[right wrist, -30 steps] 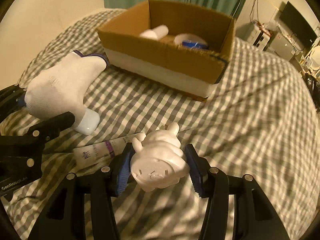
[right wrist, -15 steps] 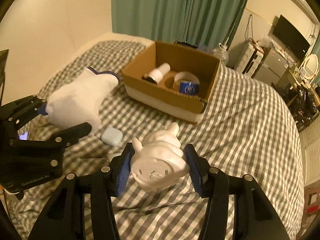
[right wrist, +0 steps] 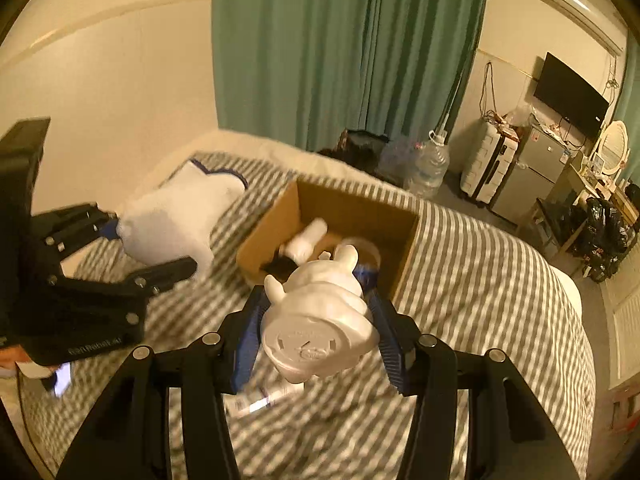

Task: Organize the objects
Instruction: 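Grasp the white toy figure with right gripper while left lifts the glove, then lower glove and toy figure into the box and open both grippers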

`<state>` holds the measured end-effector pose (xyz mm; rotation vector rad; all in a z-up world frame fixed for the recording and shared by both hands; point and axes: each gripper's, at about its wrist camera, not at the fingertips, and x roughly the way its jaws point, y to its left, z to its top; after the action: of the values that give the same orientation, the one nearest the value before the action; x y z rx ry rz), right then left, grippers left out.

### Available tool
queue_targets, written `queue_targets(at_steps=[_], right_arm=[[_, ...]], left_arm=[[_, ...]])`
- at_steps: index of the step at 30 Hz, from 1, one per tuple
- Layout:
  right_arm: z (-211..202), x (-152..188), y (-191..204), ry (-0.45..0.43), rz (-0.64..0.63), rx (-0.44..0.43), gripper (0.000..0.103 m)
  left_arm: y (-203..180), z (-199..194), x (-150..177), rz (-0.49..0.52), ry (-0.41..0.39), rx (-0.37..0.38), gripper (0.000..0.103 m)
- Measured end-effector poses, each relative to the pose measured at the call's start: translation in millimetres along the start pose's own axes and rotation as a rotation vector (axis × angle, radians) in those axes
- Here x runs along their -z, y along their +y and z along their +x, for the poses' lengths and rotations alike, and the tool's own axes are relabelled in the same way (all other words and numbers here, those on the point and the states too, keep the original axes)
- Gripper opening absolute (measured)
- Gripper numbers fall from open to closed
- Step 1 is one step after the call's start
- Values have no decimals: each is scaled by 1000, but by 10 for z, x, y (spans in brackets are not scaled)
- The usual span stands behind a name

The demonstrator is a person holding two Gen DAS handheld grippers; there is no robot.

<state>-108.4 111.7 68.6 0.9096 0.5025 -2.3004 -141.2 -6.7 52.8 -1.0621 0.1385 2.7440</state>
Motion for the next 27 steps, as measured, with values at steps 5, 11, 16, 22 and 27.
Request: queue_targets(at_steps=[5, 11, 16, 22, 27], right_arm=[[392, -362, -258, -17, 48, -1, 51], [1160, -507, -547, 1, 91, 26, 51], [1751, -428, -613, 2, 62, 103, 51], [2256, -329, -693, 48, 91, 46, 51], [2372, -238, -752, 73, 133, -21, 51]], left_arm=[[62, 395, -273, 13, -1, 0, 57], [101, 1098, -417, 50, 38, -15, 57], [112, 1714, -286, 90, 75, 2, 57], [129, 2149, -175, 98, 117, 55, 57], [64, 2199, -103, 130, 127, 57, 59]])
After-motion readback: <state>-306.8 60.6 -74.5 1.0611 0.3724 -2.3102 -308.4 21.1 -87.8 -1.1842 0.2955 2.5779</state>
